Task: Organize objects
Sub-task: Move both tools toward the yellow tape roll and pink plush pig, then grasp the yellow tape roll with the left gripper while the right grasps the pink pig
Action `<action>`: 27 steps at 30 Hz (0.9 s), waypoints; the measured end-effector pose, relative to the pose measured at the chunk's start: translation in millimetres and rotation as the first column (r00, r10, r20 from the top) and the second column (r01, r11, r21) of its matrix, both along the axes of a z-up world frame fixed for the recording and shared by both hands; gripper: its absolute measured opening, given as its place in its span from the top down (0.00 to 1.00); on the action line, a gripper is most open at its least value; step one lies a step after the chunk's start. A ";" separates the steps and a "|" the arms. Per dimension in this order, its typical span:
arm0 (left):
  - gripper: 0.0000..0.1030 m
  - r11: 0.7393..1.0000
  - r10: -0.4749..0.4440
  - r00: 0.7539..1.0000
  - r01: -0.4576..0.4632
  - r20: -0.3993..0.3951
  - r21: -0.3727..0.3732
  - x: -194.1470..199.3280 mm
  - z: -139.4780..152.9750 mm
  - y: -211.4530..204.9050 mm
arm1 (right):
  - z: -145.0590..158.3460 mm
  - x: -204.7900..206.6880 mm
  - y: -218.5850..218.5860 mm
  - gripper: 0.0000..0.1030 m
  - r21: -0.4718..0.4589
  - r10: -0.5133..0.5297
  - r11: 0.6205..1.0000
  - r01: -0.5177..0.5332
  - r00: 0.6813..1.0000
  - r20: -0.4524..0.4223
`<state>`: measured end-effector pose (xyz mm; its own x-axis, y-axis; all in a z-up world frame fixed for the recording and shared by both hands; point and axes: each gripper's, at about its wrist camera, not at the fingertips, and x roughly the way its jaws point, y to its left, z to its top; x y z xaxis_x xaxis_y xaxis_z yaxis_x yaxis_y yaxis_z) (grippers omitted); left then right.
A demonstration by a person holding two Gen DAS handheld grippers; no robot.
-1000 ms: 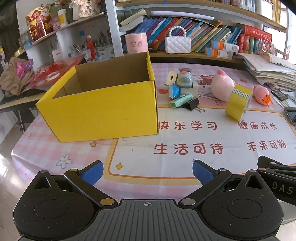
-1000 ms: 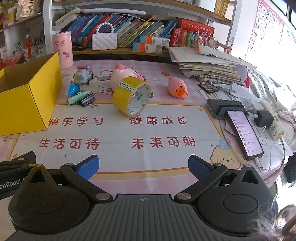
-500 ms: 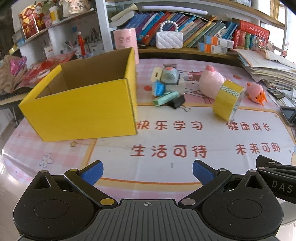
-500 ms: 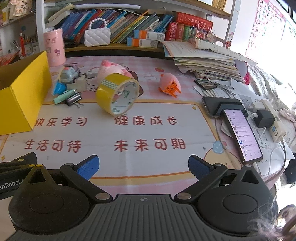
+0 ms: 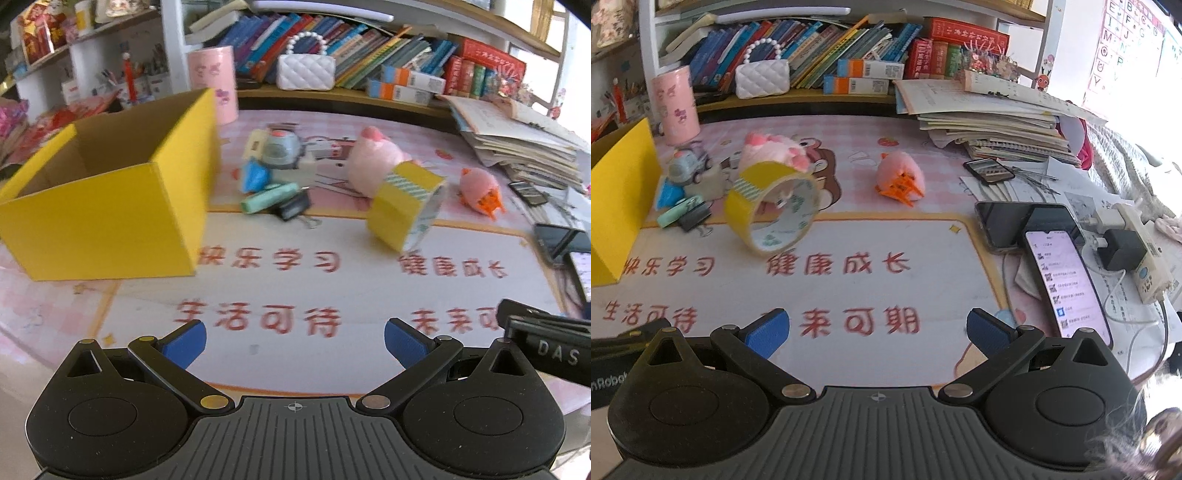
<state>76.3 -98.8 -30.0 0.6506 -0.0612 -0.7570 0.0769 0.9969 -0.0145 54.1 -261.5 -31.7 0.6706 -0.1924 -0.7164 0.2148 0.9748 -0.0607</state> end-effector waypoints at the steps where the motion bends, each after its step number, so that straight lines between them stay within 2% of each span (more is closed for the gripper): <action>1: 0.00 1.000 -0.016 1.000 0.016 0.003 -0.014 1.4 0.2 -3.4 | 0.1 2.1 -5.5 0.00 0.006 0.000 1.000 0.000 1.000 0.003; 4: 0.00 0.996 -0.063 0.997 0.065 0.044 -0.059 2.4 3.1 -12.6 | 0.2 7.8 -19.1 0.00 0.023 0.001 1.000 -0.001 1.000 0.013; 9: 0.00 0.995 -0.087 0.992 0.090 0.089 -0.030 10.2 7.1 -31.7 | 0.8 17.5 -38.4 0.02 0.062 0.021 0.998 -0.024 0.999 0.047; 13: 0.00 0.994 -0.092 0.990 0.098 0.103 -0.047 18.1 9.6 -37.9 | 2.6 24.4 -51.4 0.07 0.088 0.028 0.995 -0.035 0.996 0.084; 22: 0.02 0.994 -0.109 0.985 0.112 0.132 -0.016 54.7 6.5 -65.3 | 11.6 41.5 -88.7 0.07 0.141 0.000 0.990 -0.023 0.987 0.163; 27: 0.14 0.993 -0.120 0.984 0.122 0.134 -0.004 81.2 -3.1 -80.1 | 16.2 52.8 -104.4 0.07 0.137 0.011 0.990 -0.035 0.985 0.174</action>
